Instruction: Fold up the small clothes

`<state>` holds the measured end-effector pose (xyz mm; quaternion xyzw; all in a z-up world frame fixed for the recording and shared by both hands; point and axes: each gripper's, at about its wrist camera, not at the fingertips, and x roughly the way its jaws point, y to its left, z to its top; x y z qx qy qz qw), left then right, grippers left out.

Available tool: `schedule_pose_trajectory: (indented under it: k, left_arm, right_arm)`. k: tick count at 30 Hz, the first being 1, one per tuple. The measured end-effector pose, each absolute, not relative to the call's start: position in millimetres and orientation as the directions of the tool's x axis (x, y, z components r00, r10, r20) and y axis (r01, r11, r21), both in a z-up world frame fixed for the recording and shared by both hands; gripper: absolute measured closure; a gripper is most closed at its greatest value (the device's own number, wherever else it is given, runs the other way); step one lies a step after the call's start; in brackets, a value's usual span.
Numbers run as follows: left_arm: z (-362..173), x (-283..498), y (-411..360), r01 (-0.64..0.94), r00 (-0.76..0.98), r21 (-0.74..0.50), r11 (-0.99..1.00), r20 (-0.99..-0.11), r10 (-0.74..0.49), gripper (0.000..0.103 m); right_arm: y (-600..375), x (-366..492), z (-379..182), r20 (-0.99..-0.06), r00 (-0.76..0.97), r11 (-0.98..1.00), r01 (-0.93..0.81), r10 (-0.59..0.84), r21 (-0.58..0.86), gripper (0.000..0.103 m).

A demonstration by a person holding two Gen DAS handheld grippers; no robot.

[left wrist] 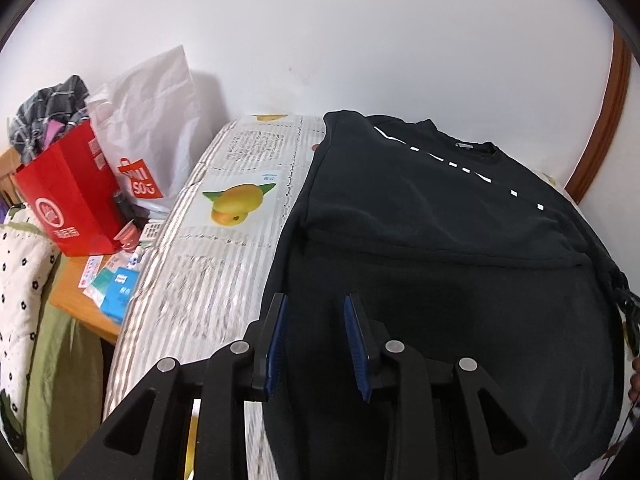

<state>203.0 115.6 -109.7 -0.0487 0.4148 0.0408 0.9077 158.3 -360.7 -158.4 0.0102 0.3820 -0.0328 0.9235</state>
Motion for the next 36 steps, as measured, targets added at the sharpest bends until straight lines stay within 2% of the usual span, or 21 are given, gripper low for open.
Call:
schedule_pose_trajectory:
  k: [1, 3, 4, 5, 18, 21, 23, 24, 25, 26, 27, 29, 36]
  left_arm:
    - [-108, 198, 115, -0.116, 0.651, -0.056, 0.992, -0.758, 0.034, 0.069]
    - [-105, 187, 113, -0.102, 0.649, -0.074, 0.992, -0.761, 0.010, 0.051]
    - [-104, 179, 113, -0.090, 0.658, -0.083, 0.992, -0.753, -0.003, 0.038]
    - [-103, 172, 113, -0.086, 0.669, -0.081, 0.993, -0.743, -0.002, 0.034]
    - [-156, 114, 123, -0.074, 0.594, -0.099, 0.992, -0.803, -0.036, 0.036]
    - [-166, 108, 122, -0.066, 0.578, -0.118, 0.991, -0.814, -0.058, 0.046]
    - [-169, 103, 118, -0.054, 0.583, -0.104, 0.993, -0.811, -0.053, 0.059]
    - [-170, 101, 114, -0.043, 0.584, -0.080, 0.996, -0.810, -0.040, 0.065]
    - [-170, 100, 110, -0.029, 0.582, -0.056, 0.998, -0.812, -0.029, 0.078]
    - [-171, 97, 107, -0.016, 0.586, -0.044, 0.999, -0.810, -0.026, 0.088]
    - [-170, 95, 105, -0.012, 0.587, -0.046, 0.999, -0.809, -0.030, 0.092]
    - [-170, 92, 103, -0.015, 0.591, -0.033, 0.999, -0.807, -0.018, 0.096]
    - [-167, 74, 104, -0.026, 0.575, 0.003, 1.000, -0.818, 0.017, 0.096]
  right_arm:
    - [-361, 148, -158, -0.709, 0.703, 0.998, 0.063, -0.047, -0.004, 0.039]
    - [-363, 133, -159, -0.723, 0.690, 0.999, 0.044, -0.021, 0.012, 0.039]
    - [-364, 125, -160, -0.729, 0.684, 0.999, 0.035, -0.011, 0.018, 0.039]
    - [-366, 119, -161, -0.729, 0.685, 0.999, 0.032, -0.008, 0.020, 0.039]
    - [-398, 36, -208, -0.751, 0.659, 0.993, 0.105, -0.030, 0.053, 0.039]
    - [-397, 28, -221, -0.759, 0.651, 0.993, 0.092, -0.001, 0.078, 0.039]
    - [-393, 25, -228, -0.759, 0.651, 0.993, 0.077, 0.014, 0.085, 0.040]
    - [-390, 23, -230, -0.753, 0.658, 0.994, 0.074, 0.010, 0.078, 0.044]
    - [-386, 20, -230, -0.740, 0.673, 0.996, 0.069, -0.001, 0.062, 0.050]
    - [-382, 17, -231, -0.734, 0.679, 0.997, 0.055, 0.004, 0.057, 0.066]
    - [-378, 14, -231, -0.730, 0.684, 0.998, 0.042, 0.013, 0.056, 0.076]
    - [-374, 10, -230, -0.727, 0.687, 0.998, 0.052, -0.014, 0.030, 0.087]
    - [-375, -4, -231, -0.733, 0.680, 0.999, 0.033, 0.003, 0.035, 0.091]
